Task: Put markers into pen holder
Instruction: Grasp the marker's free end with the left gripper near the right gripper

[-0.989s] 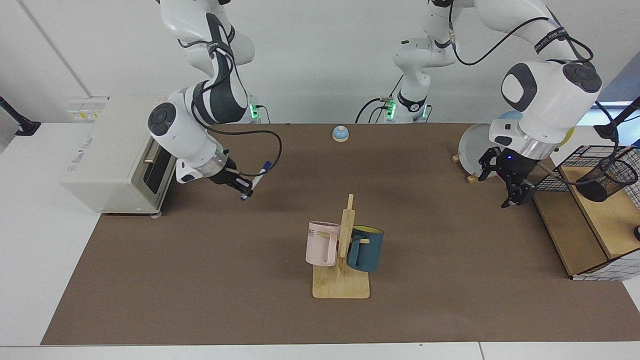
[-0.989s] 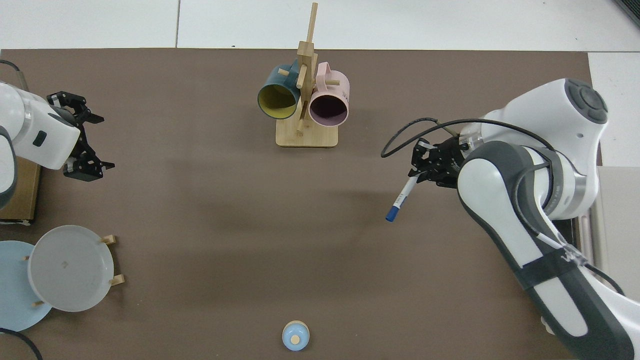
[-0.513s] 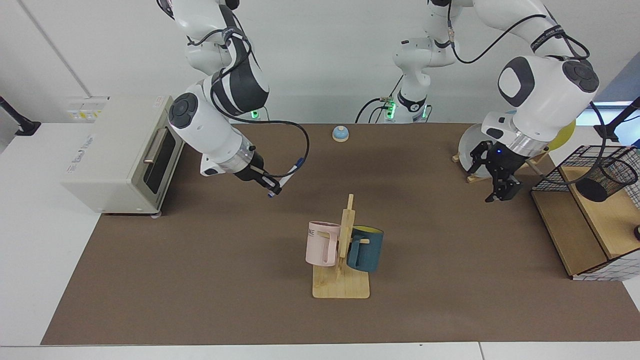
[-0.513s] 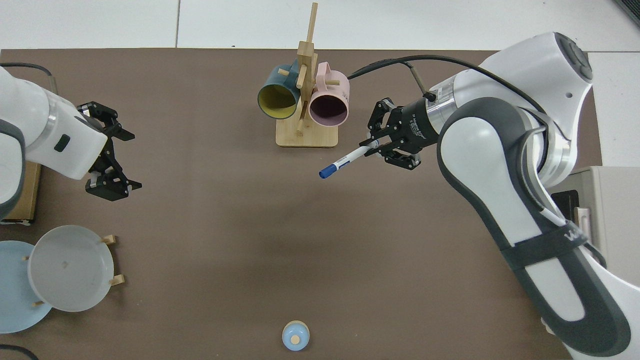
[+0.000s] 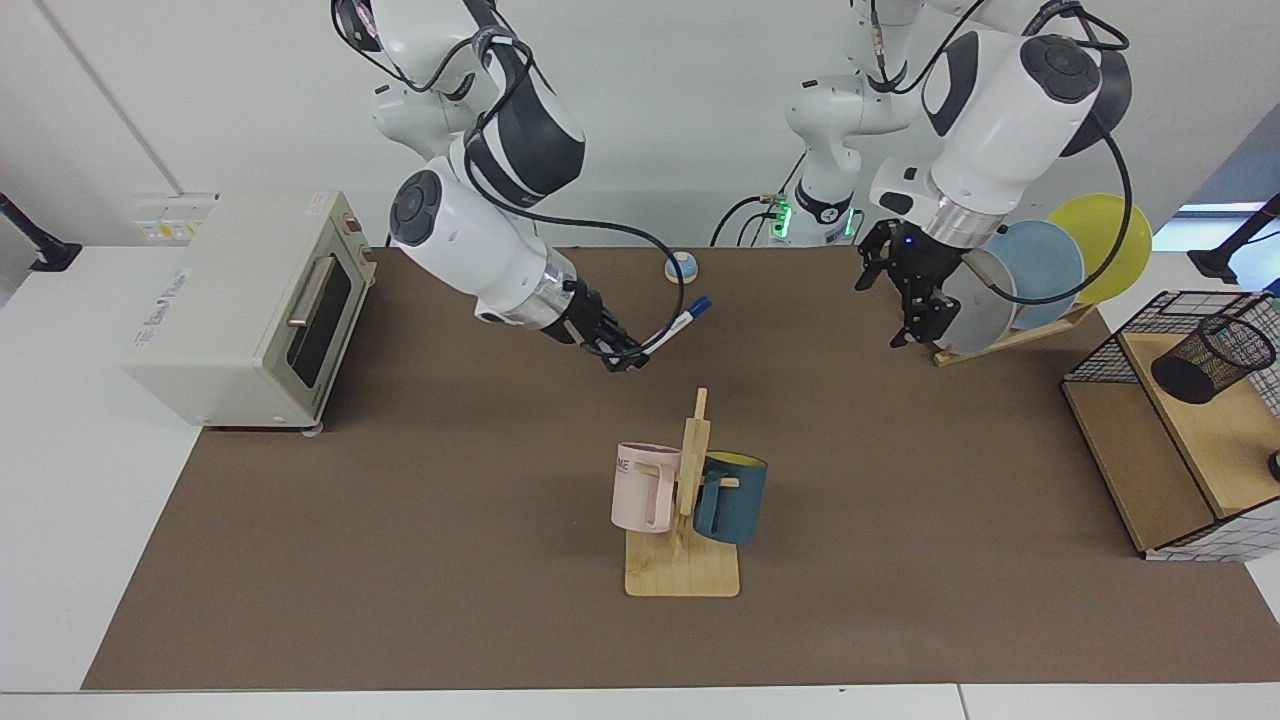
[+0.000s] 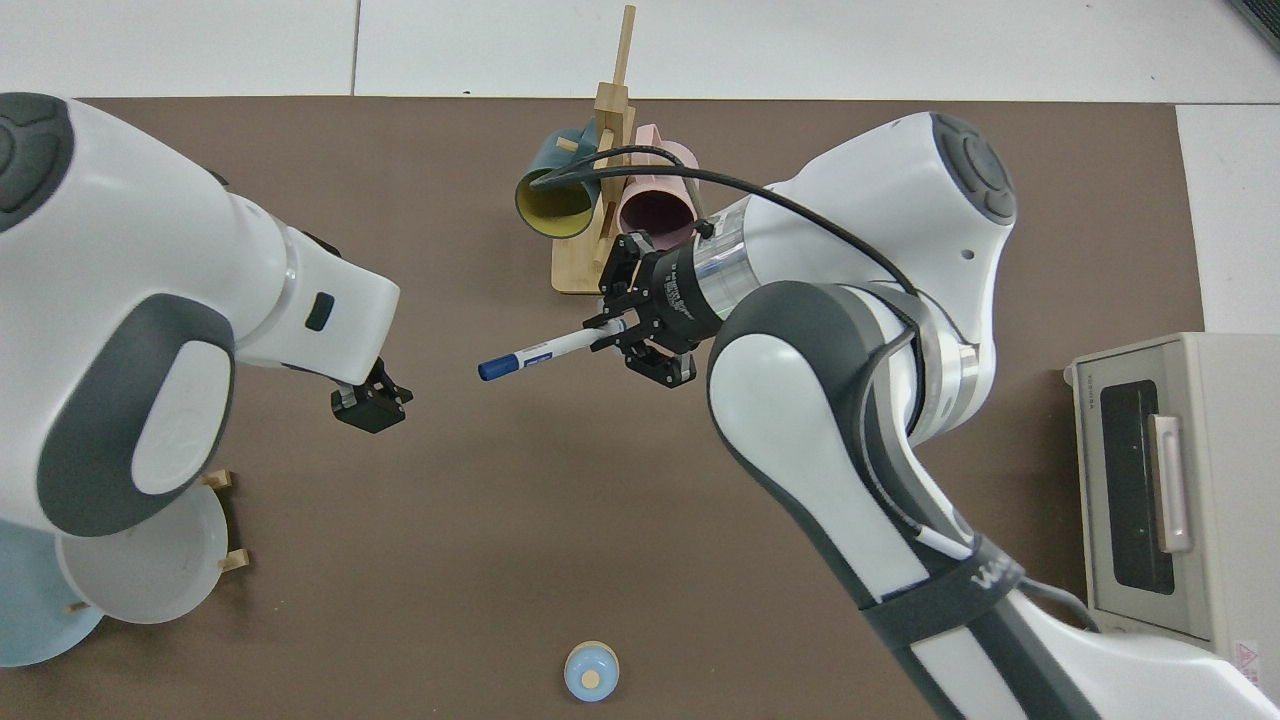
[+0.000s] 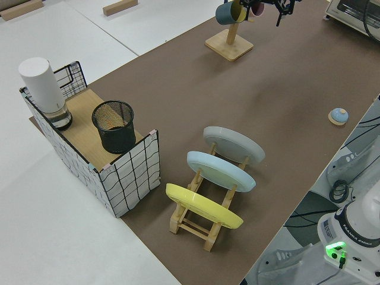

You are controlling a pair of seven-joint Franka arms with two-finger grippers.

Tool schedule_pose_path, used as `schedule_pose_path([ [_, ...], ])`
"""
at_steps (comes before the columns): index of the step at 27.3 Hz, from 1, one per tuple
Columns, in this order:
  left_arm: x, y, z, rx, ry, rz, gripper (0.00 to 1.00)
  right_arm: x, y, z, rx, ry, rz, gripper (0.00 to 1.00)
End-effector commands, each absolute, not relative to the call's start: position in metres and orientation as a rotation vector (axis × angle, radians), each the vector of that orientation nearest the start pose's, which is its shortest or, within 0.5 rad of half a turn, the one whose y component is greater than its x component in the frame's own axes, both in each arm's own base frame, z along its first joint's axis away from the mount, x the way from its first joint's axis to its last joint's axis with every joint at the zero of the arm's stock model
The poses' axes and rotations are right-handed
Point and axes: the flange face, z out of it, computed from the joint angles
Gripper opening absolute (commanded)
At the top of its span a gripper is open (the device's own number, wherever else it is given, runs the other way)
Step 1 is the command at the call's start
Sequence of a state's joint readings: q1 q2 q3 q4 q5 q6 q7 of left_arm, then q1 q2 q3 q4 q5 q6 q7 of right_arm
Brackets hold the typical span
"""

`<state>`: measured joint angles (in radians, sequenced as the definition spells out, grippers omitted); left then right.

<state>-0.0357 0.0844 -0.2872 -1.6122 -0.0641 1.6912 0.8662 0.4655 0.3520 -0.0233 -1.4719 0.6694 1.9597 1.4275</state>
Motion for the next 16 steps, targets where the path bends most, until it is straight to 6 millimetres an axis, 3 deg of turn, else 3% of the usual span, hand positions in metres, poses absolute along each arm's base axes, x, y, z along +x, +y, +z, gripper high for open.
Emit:
schedule_pose_path([
  [1, 0.545, -0.208, 0.571, -2.709, 1.654, -0.004, 1.00, 0.596, 0.340, 0.505, -2.061, 1.561, 0.593, 0.00],
  [5, 0.540, -0.220, 0.573, -2.710, 1.596, 0.016, 1.00, 0.585, 0.350, 0.502, -2.059, 1.570, 0.596, 0.00],
  [16, 0.526, -0.239, 0.579, -2.721, 1.536, 0.021, 1.00, 0.582, 0.346, 0.501, -2.057, 1.569, 0.581, 0.00],
])
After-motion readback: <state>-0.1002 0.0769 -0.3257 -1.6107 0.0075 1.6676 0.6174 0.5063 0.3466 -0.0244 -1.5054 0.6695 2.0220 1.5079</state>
